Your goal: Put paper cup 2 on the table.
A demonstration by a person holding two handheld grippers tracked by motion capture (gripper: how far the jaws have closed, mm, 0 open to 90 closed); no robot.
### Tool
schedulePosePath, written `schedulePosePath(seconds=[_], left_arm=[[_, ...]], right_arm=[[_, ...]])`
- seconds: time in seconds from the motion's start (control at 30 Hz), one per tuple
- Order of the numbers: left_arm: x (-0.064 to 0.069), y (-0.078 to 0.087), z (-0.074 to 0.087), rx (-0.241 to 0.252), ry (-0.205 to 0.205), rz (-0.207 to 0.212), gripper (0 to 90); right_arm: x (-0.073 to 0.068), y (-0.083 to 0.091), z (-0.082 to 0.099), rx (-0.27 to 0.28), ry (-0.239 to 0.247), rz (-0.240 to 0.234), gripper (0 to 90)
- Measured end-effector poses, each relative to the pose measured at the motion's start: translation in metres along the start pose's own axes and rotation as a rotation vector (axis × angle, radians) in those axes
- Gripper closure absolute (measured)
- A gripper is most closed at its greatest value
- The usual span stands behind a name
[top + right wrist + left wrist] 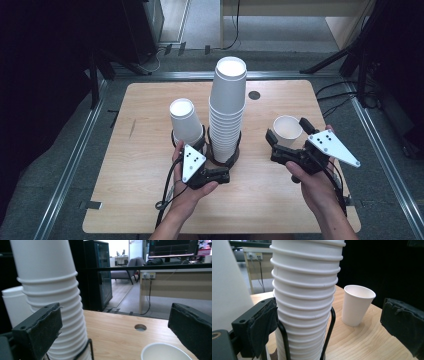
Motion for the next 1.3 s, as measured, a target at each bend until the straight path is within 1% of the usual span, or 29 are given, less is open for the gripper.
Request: schedulePosePath(seconds=[0.13, 0.23, 0.37, 0.47, 0.57, 0.7, 0.77, 0.9, 0.93, 1.07, 1.2, 1.3], left_arm=[[0.003, -0.004, -0.003, 0.001, -0.006, -0.003, 1.5], [0.004, -0.007, -0.006, 0.006, -0.004, -0.007, 1.5], [0.005, -0.011, -0.009, 0.007, -0.006, -0.013, 1.5], [0.007, -0.014, -0.012, 0.013, -0.007, -0.019, 1.5], [0.009, -0.017, -0.016, 0.023, -0.017, -0.026, 1.5], [0.008, -0.020, -0.022, 0.036, -0.013, -0.039, 1.5], [0.007, -0.022, -0.024, 0.044, -0.016, -0.052, 1.5], [0.005, -0.029, -0.028, 0.049, -0.012, -0.079, 1.5], [0.004, -0.030, -0.028, 0.047, -0.016, -0.086, 1.5], [0.002, -0.036, -0.030, 0.048, -0.009, -0.112, 1.5], [0.000, -0.043, -0.031, 0.048, -0.012, -0.141, 1.5], [-0.001, -0.046, -0.032, 0.048, -0.014, -0.151, 1.5]], right_arm=[[-0.012, -0.007, -0.013, 0.012, -0.001, -0.036, 0.0], [-0.019, -0.011, -0.023, 0.024, 0.004, -0.050, 0.0], [-0.028, -0.020, -0.036, 0.038, -0.003, -0.072, 0.0], [-0.035, -0.028, -0.042, 0.041, -0.004, -0.093, 0.0], [-0.044, -0.036, -0.047, 0.035, 0.007, -0.114, 0.0], [-0.054, -0.045, -0.052, 0.029, 0.009, -0.147, 0.0], [-0.059, -0.051, -0.056, 0.027, 0.005, -0.169, 0.0], [-0.064, -0.059, -0.061, 0.018, 0.002, -0.194, 0.0], [-0.065, -0.063, -0.062, 0.010, 0.010, -0.195, 0.0], [-0.070, -0.074, -0.064, -0.008, 0.024, -0.201, 0.0], [-0.072, -0.084, -0.064, -0.024, 0.032, -0.201, 0.0], [-0.073, -0.091, -0.063, -0.035, 0.025, -0.206, 0.0]])
Point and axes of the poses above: each handheld gripper's, and its own axes: y roughly backward along the jaws, z roughly out of its underside, x roughly to its right, the point moved 7 cm from there along -y, roughly forward along the jaws, and after that the axes turned 10 degrees about -z, right-handed, at the moved point
